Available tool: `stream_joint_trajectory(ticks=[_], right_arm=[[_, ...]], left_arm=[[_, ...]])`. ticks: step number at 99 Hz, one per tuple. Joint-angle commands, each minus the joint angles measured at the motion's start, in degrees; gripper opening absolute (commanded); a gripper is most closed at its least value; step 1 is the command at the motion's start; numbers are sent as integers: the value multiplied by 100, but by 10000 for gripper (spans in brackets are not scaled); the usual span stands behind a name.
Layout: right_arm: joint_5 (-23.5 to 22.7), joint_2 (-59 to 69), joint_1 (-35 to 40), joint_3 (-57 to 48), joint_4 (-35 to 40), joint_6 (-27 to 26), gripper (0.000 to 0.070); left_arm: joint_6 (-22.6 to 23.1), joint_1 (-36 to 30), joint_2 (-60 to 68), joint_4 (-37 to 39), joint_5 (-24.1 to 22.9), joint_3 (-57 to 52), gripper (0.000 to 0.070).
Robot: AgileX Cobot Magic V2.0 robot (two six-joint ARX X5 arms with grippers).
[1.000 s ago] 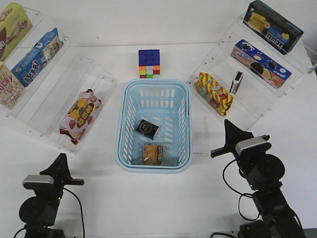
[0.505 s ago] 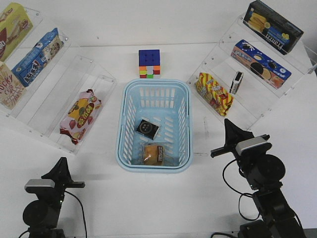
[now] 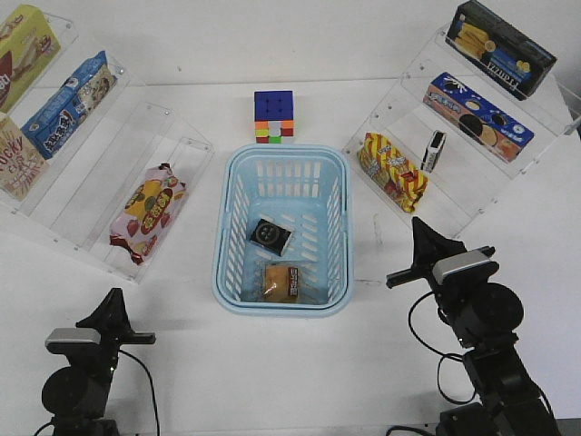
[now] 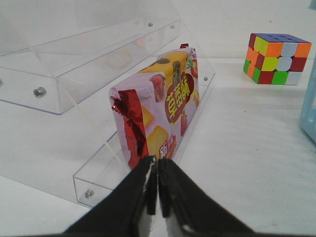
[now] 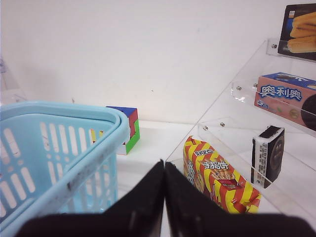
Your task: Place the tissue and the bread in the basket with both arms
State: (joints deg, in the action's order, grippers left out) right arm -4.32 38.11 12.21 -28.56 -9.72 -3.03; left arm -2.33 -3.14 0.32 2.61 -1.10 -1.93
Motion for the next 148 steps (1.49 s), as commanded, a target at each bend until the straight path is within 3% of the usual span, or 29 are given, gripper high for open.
stream_joint_trajectory(ticks=[1, 22, 32, 45, 50, 51, 68, 79, 90, 148], right_arm=[[7, 17, 11, -66, -74, -48, 3], [304, -203, 9, 107, 55, 546, 3], [299, -807, 2, 625, 26, 1217, 3], [308, -1759, -164, 1475, 85, 1526, 3], [332, -2109, -275, 1779, 160, 1528, 3], [452, -2846, -501, 2267, 575, 1478, 3], [481, -3753, -756, 2767, 1130, 1429, 3], [658, -3805, -866, 2782, 1700, 1106, 3], [651, -3779, -903, 2782, 1692, 844, 3], [586, -3768, -901, 2782, 1569, 841, 3]], left_arm=[[15, -2, -9, 87, 24, 114, 1], [15, -2, -9, 85, 22, 114, 1], [15, -2, -9, 85, 22, 114, 1], [15, -2, -9, 85, 24, 114, 2], [15, -2, -9, 85, 22, 114, 1], [15, -2, -9, 85, 24, 114, 2], [15, -2, -9, 85, 22, 114, 1], [15, -2, -9, 83, 24, 114, 1], [15, -2, -9, 83, 24, 114, 2], [15, -2, -9, 81, 24, 114, 2]])
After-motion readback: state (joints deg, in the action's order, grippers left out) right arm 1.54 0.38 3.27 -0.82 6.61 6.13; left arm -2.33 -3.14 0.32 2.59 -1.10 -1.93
